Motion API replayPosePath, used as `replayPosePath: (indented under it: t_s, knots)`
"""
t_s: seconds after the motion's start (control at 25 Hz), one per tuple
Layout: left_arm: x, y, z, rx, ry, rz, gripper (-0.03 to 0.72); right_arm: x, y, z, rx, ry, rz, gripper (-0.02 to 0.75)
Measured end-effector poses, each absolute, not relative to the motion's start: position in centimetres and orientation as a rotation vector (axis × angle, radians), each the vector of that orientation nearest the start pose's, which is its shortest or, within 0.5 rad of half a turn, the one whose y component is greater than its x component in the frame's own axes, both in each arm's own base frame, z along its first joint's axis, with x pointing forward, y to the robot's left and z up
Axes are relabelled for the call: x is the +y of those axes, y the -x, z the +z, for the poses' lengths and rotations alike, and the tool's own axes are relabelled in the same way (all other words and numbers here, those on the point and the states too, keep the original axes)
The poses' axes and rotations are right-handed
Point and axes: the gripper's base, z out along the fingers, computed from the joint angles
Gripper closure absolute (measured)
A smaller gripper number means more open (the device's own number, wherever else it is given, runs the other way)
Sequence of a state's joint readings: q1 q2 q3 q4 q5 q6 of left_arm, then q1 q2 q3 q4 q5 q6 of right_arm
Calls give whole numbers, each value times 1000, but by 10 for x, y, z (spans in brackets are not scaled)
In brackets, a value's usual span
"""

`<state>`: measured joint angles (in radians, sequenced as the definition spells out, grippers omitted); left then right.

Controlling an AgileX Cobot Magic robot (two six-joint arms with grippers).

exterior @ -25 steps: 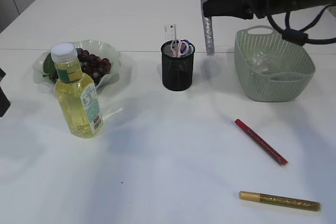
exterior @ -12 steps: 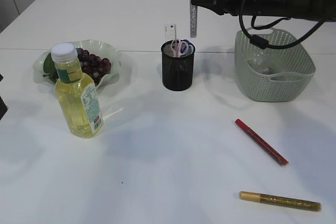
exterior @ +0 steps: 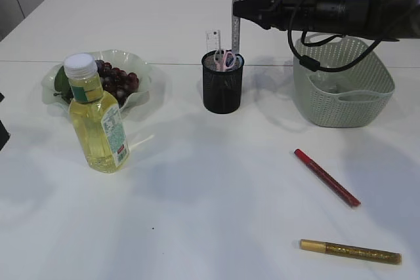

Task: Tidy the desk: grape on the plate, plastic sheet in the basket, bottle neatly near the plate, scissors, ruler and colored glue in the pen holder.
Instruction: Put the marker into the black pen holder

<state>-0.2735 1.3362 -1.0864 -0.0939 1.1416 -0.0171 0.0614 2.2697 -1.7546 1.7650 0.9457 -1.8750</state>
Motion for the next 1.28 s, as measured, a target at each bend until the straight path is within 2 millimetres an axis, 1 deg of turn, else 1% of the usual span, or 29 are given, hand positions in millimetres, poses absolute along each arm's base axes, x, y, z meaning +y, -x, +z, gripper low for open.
replayPosePath:
  t_s: [0.36,0.68,0.92,1.12,1.28]
  knots:
    - [-75,-239,295,2886,-330,-184,398,105,-501,206,1600,719,880,672]
    - [-75,-239,295,2886,-330,-184,398,105,-502,200,1605,719,892,670]
    - [-75,-239,295,2886,-330,-184,398,110,-501,196,1609,724,904,624]
    - [-75,-238,295,2892,-331,-183,398,124,-499,195,1606,745,918,583]
    - [-75,-237,295,2910,-334,-181,398,124,-499,195,1615,740,907,542]
